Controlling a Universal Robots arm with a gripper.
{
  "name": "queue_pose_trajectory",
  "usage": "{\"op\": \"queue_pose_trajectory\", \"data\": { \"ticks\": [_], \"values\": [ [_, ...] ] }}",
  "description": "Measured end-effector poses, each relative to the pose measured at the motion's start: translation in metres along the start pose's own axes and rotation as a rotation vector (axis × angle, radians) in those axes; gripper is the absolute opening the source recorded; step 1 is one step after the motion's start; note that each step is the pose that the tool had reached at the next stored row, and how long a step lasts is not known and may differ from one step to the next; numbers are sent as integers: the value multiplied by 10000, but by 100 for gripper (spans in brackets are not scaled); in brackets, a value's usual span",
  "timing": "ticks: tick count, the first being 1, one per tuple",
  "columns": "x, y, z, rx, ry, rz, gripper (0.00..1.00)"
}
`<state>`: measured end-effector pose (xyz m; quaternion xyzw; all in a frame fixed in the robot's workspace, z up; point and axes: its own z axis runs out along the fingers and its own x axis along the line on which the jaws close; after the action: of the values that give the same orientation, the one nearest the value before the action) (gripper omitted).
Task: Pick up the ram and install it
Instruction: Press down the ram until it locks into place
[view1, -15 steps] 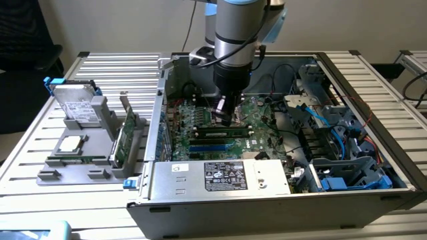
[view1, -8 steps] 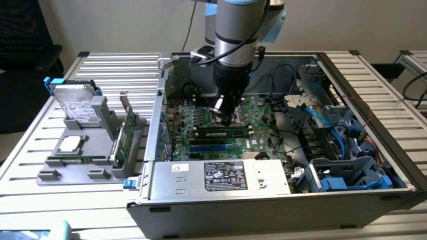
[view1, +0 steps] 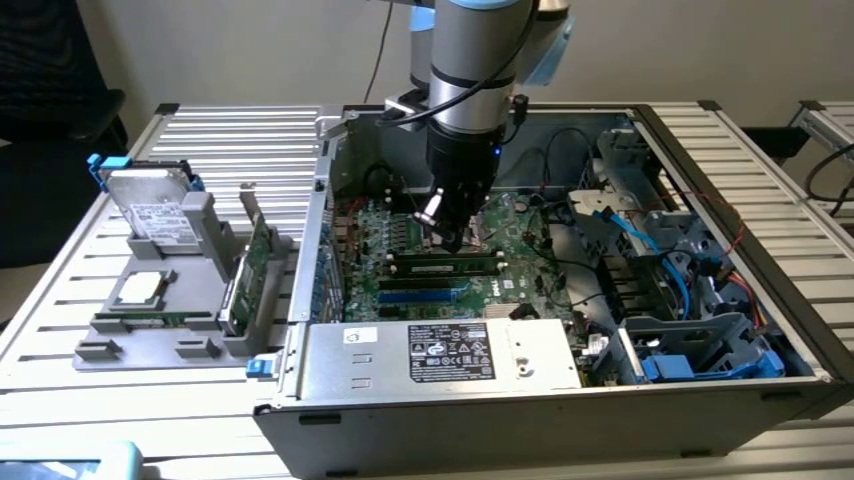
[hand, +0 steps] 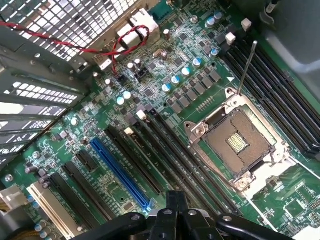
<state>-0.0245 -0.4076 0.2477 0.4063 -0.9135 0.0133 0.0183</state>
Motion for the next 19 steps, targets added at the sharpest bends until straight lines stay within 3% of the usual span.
{"op": "queue_pose_trajectory", "data": {
  "ticks": [19],
  "values": [
    [1, -1, 0, -111, 24, 2521, 11]
  ]
}}
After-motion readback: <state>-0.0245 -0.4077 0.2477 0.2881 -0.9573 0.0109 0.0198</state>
